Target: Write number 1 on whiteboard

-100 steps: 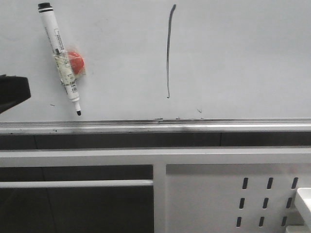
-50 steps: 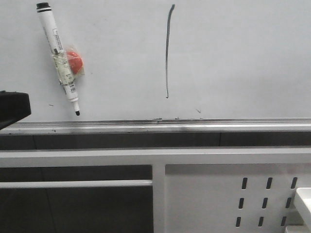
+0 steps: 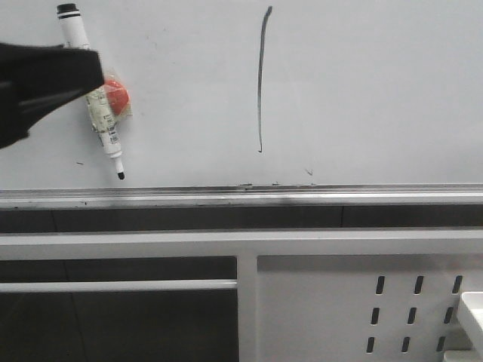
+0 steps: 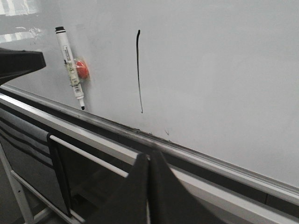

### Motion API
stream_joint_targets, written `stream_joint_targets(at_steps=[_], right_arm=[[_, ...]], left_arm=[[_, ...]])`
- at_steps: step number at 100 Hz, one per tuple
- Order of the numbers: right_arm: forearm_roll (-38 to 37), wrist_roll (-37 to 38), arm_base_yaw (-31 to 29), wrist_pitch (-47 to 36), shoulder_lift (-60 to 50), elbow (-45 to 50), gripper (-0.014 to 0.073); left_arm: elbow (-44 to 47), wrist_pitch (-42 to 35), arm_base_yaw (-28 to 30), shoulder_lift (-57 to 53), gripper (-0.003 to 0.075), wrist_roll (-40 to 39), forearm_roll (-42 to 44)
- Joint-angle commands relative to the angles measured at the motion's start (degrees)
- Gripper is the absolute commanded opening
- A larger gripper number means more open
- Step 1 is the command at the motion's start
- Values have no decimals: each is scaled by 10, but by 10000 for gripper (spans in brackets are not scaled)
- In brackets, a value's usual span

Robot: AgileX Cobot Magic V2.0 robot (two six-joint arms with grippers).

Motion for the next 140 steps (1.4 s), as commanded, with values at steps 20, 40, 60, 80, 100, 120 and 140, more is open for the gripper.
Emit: stream_joint_targets(at_steps=[20,40,60,80,100,120,140], right_arm=[[3,-1,-1,-23,5,-13,-69],[3,-1,-1,-23,5,-13,-69],[3,-1,-1,-23,5,-13,-69],[3,-1,-1,-23,5,-13,-69],[3,-1,-1,-23,5,-13,-69],[3,-1,-1,-23,5,-13,-69],[3,-1,-1,-23,5,-13,-69]], left_arm=[[-127,213,0,-101,-20,49,16],[-159,413,0,-227,-20,62,16],[-159,488,22,-347,-20,102,11],[-159,624,34,-410,-20,117,33],[-159,670,96,-462,-20,114,33],[-123,657,190,-514,-20,99,7],[-36,646,323,-588,-20,64,3]])
